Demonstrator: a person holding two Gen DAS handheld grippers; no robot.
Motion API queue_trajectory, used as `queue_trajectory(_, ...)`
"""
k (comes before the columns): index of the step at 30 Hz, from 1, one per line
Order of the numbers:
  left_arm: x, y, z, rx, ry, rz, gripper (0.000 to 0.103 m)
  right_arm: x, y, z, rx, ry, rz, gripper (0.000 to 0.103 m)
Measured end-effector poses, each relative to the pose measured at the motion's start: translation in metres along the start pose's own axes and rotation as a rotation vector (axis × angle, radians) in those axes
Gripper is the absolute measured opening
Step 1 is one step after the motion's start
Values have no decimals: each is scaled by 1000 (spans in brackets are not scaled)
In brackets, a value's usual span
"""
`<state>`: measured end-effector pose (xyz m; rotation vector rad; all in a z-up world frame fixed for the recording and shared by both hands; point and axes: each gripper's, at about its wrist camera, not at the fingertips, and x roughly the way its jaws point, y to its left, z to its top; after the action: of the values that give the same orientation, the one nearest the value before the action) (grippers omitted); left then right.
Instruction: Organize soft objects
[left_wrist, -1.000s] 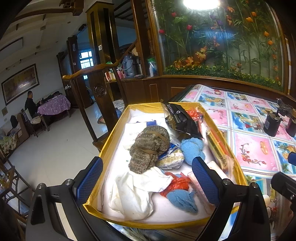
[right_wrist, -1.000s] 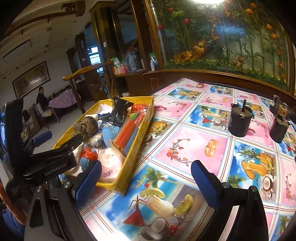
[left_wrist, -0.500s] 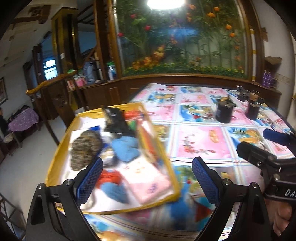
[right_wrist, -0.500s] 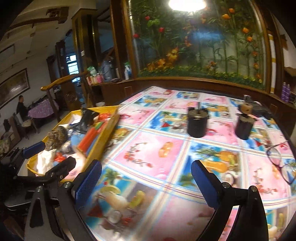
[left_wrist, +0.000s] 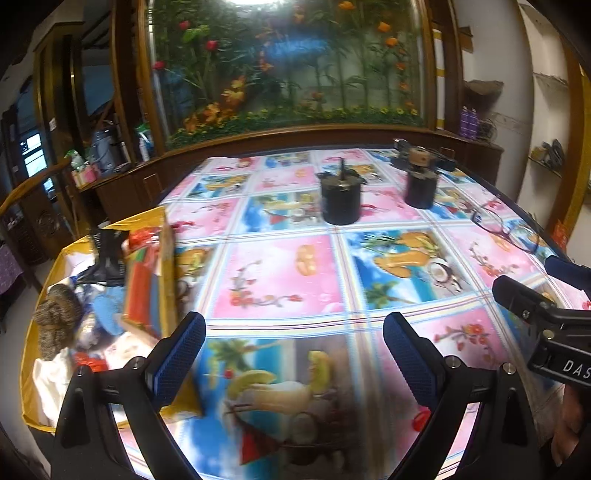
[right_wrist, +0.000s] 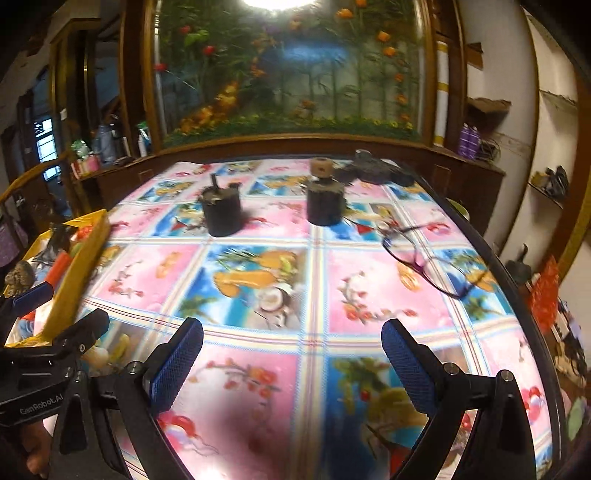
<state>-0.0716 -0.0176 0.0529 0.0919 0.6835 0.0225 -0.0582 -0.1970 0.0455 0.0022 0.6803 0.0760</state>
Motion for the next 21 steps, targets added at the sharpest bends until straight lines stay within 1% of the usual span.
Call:
queue_trajectory(2,4,-12,-1,16,17,-26,97,1,-6,-2,12,13,-34,99)
queue_trajectory(4,8,-22,-1,36,28,-32,97,3,-10,-4,21,30,-65,99)
queue_trajectory(10,13,-28,-1,50,42,-25,97,12,-17,-8,53,70,-71,99)
queue_trajectory(14,15,-25,-2,42,54,-13,97,19,-16,-8,53,104,-56,99)
queue_trajectory(21,19,-20,-1,21,81,-21,97,21,-13,-7,50,110,-49,99)
